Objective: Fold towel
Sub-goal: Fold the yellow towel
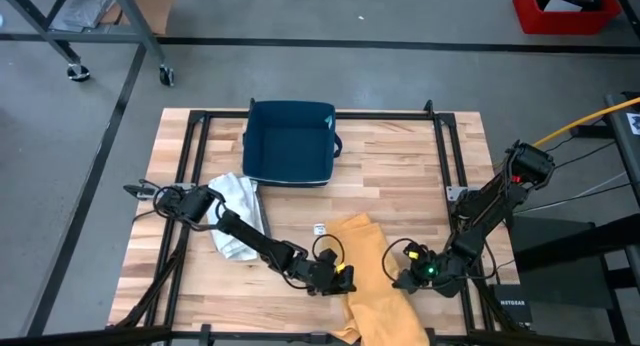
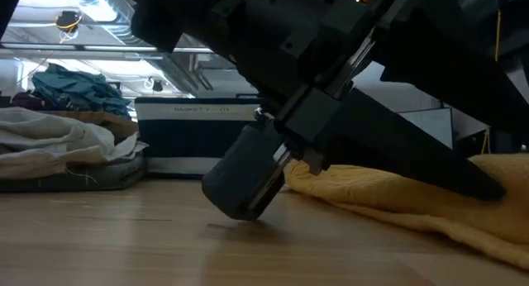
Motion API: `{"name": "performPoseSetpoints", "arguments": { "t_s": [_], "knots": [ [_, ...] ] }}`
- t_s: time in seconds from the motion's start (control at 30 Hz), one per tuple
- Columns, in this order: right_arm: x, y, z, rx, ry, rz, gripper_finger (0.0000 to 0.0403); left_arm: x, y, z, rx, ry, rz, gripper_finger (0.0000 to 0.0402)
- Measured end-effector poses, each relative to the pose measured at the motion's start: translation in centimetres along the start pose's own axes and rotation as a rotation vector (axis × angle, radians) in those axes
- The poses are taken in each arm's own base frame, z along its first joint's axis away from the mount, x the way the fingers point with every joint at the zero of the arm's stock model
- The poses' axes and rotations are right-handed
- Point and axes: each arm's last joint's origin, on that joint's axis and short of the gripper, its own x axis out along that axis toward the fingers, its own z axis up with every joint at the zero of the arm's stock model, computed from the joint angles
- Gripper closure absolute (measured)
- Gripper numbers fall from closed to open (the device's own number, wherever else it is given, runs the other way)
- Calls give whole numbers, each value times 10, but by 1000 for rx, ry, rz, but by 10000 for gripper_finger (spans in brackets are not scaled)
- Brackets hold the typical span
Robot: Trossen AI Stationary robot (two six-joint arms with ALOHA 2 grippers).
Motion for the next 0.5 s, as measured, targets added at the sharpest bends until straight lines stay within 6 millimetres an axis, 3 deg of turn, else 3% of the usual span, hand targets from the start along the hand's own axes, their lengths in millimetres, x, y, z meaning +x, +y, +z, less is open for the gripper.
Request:
{"name": "performPoseSetpoints", "arguments": {
  "t_s": [0.23, 0.5],
  "knots": [
    [0, 2, 0, -75, -22, 28, 387, 0, -7, 0, 10, 21, -65, 249],
    [-6, 16, -1, -107, -31, 151, 382, -6, -26, 12, 140, 110, -111, 249]
  ]
}}
